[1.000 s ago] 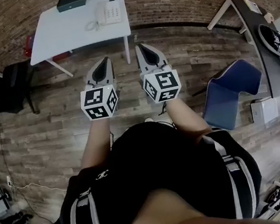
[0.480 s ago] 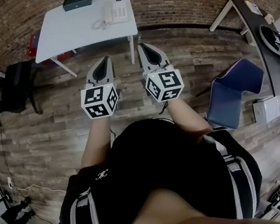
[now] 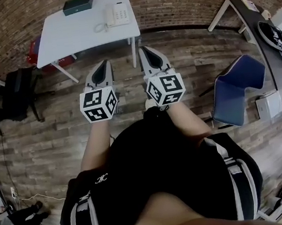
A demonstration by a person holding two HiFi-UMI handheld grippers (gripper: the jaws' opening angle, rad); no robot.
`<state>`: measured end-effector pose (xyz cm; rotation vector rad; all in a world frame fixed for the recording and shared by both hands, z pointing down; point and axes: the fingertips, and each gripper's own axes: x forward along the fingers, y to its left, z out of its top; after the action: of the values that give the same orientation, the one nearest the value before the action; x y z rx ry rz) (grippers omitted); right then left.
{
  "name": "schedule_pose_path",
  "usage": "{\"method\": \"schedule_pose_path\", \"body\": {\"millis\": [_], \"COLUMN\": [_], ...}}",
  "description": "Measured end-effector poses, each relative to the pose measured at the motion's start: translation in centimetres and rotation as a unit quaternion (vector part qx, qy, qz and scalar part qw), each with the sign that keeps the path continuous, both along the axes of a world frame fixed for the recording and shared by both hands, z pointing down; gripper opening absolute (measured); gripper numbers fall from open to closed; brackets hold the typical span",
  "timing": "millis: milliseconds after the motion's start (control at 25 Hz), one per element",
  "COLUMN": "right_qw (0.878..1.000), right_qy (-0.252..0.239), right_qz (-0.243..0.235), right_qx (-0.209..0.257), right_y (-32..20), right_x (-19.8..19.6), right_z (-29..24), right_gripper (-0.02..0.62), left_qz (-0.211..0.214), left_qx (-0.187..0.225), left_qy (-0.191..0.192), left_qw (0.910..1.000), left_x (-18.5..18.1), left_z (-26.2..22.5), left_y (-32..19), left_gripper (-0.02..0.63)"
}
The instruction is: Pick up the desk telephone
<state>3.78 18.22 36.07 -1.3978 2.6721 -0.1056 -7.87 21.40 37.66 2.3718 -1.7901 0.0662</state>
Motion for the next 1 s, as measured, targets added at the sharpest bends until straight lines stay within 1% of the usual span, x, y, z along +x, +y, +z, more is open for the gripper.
{"method": "schedule_pose_path", "body": {"millis": [120, 320, 480, 760, 1000], "right_qw": [1.000, 1.000, 1.000, 1.000, 1.000], "right_qy": [-0.002, 0.002, 0.005, -0.003, -0.012], "right_qz": [0.008, 0.008, 0.001, 0.002, 0.003], "right_qx": [0.005, 0.014, 0.017, 0.019, -0.001], "right_y": [-1.0, -2.7, -4.8, -11.0, -17.8], "right_x": [0.2, -0.5, -1.5, -2.0, -2.7], "right_z": [-0.5, -0.4, 0.1, 1.0, 2.4], "right_gripper": [0.000, 0.000, 0.000, 0.000, 0.000], "left_qz": [-0.001, -0.003, -0.004, -0.007, -0.015], "left_qx": [0.005, 0.010, 0.014, 0.011, -0.004], "left_qy": [0.009, 0.007, -0.001, -0.014, -0.015], "left_qw": [0.9999, 0.9999, 0.9999, 0.9998, 0.9998], "left_x": [-0.4, -1.3, -1.8, -2.7, -3.9], "left_z": [-0.3, 0.0, 0.1, 1.1, 2.5], "left_y": [-0.5, -2.0, -4.3, -9.8, -16.1], "left_gripper": [0.002, 0.002, 0.002, 0.002, 0.002]}}
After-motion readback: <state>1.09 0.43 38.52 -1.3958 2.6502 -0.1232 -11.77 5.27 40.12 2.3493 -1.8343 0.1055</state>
